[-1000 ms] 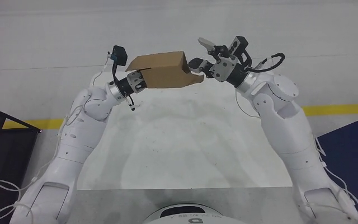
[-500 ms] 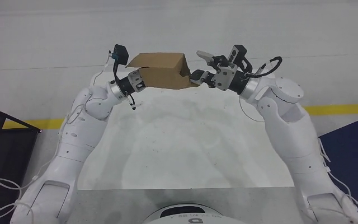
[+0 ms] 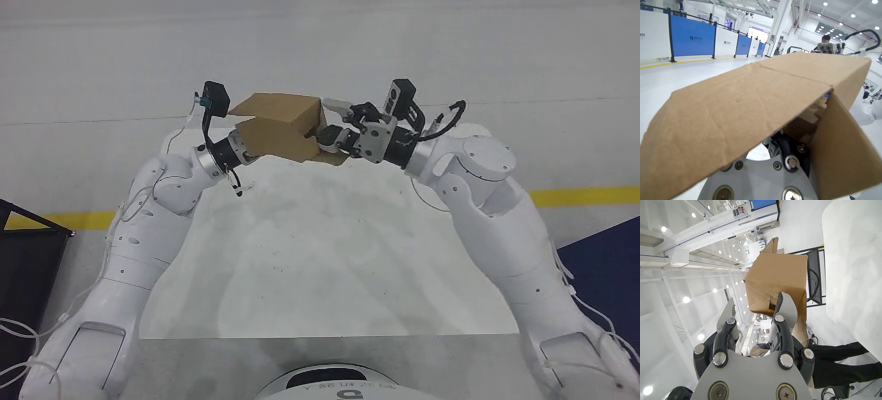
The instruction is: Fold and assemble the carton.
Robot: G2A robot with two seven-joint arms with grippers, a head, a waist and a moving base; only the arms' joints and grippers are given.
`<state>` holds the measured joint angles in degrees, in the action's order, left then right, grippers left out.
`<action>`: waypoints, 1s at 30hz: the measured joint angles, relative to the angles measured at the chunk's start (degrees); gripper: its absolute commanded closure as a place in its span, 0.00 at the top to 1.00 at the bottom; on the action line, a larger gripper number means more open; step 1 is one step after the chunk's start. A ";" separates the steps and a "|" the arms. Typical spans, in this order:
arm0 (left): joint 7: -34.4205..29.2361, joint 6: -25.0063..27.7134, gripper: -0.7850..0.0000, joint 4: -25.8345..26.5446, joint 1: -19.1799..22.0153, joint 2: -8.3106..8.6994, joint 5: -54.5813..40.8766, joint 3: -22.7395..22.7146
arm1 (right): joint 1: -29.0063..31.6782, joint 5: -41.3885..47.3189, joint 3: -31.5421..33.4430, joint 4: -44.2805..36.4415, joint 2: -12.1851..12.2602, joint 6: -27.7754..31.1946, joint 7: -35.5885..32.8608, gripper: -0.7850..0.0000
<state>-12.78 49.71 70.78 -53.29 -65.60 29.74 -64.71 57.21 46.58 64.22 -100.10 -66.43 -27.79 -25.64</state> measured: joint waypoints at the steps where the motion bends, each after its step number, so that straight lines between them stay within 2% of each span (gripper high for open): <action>1: 0.06 -0.14 0.00 0.06 -0.03 0.00 0.15 -0.06 | -0.05 -0.42 -0.39 -0.09 -0.09 0.22 0.61 0.56; 9: 1.12 -2.78 0.00 1.47 -0.90 0.02 2.54 -0.58 | 0.46 -2.04 -2.65 -1.78 -0.94 2.70 6.14 0.50; 17: 1.71 -3.15 0.00 2.39 -1.62 -0.04 2.77 -0.73 | 1.42 -1.74 -2.04 -2.62 -1.07 2.64 5.48 0.51; 20: 2.16 -2.53 0.00 2.43 -1.72 -0.11 2.05 -0.74 | 2.25 -1.30 0.60 -3.66 -0.91 5.88 5.22 0.52; 24: 2.42 -2.18 0.00 2.25 -1.92 -0.11 1.54 -1.05 | 5.20 -0.49 6.46 -5.15 -0.25 10.60 3.24 0.61; 27: 2.72 -2.15 0.00 2.21 -2.32 -0.08 0.99 -1.42 | 8.01 1.13 11.12 -6.06 0.29 12.32 0.78 0.61; 30: 3.47 -2.27 0.00 2.20 -2.70 -0.07 0.29 -1.90 | 11.01 2.66 15.14 -6.35 0.81 12.21 -2.01 0.66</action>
<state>-9.31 47.45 72.98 -55.99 -65.67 30.03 -66.61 68.22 49.24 79.36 -106.45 -65.63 -15.58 -27.65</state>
